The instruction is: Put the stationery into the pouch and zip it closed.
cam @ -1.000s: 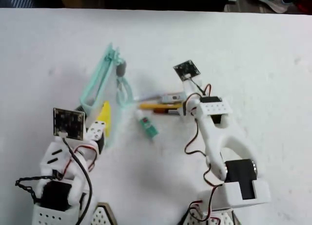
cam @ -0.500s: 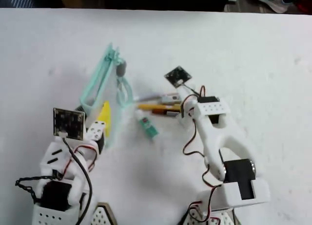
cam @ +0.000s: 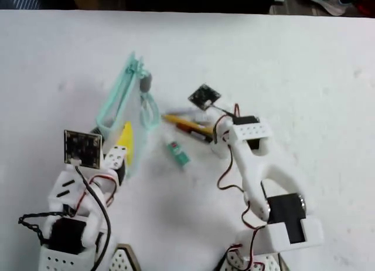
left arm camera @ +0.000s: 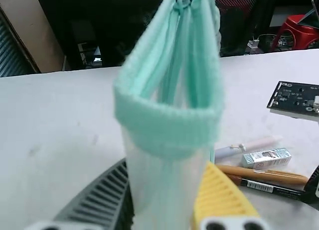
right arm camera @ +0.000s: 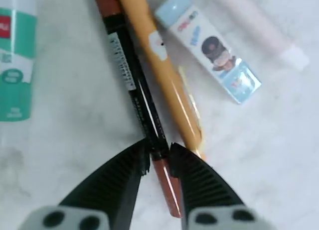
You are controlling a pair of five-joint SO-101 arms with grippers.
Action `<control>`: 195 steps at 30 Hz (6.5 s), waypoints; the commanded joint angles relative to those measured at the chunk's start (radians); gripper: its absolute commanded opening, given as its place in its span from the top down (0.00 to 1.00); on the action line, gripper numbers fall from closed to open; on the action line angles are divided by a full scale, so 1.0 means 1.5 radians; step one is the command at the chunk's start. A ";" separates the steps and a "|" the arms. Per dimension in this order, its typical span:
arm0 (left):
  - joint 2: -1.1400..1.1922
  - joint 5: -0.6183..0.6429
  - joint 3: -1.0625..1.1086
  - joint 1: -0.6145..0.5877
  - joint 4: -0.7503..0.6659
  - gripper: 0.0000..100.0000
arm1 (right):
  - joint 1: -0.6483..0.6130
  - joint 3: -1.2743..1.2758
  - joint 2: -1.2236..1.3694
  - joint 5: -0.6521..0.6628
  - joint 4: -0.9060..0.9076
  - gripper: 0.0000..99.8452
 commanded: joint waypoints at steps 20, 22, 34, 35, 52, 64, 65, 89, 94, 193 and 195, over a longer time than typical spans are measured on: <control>0.005 0.008 -0.002 -0.001 -0.016 0.87 | -0.083 0.003 -0.011 0.074 0.040 0.87; 0.005 0.008 -0.002 -0.002 -0.016 0.87 | -0.073 0.007 -0.010 0.141 0.082 0.89; 0.005 0.008 -0.002 0.002 -0.016 0.87 | 0.092 -0.011 -0.021 0.172 0.104 0.98; 0.005 0.008 -0.002 0.002 -0.016 0.87 | 0.103 -0.013 -0.035 0.172 0.120 0.98; 0.005 0.008 -0.002 0.002 -0.016 0.87 | 0.007 -0.012 -0.119 0.109 0.184 0.83; 0.005 0.008 -0.002 -0.001 -0.016 0.87 | -0.032 -0.019 0.022 0.109 0.071 0.85; 0.005 0.008 -0.002 0.001 -0.016 0.86 | -0.032 -0.032 0.027 0.109 0.081 0.88; 0.004 0.008 -0.037 0.015 0.042 0.82 | -0.019 -0.118 -0.154 0.041 0.230 0.98; 0.004 0.008 -0.037 0.034 0.052 0.77 | -0.007 -0.207 -0.356 -0.123 0.272 0.98; 0.004 0.007 -0.034 0.031 0.050 0.78 | 0.006 -0.337 -0.192 -0.370 0.114 0.74; 0.004 0.007 -0.034 0.031 0.050 0.78 | 0.006 -0.338 -0.160 -0.370 0.114 0.74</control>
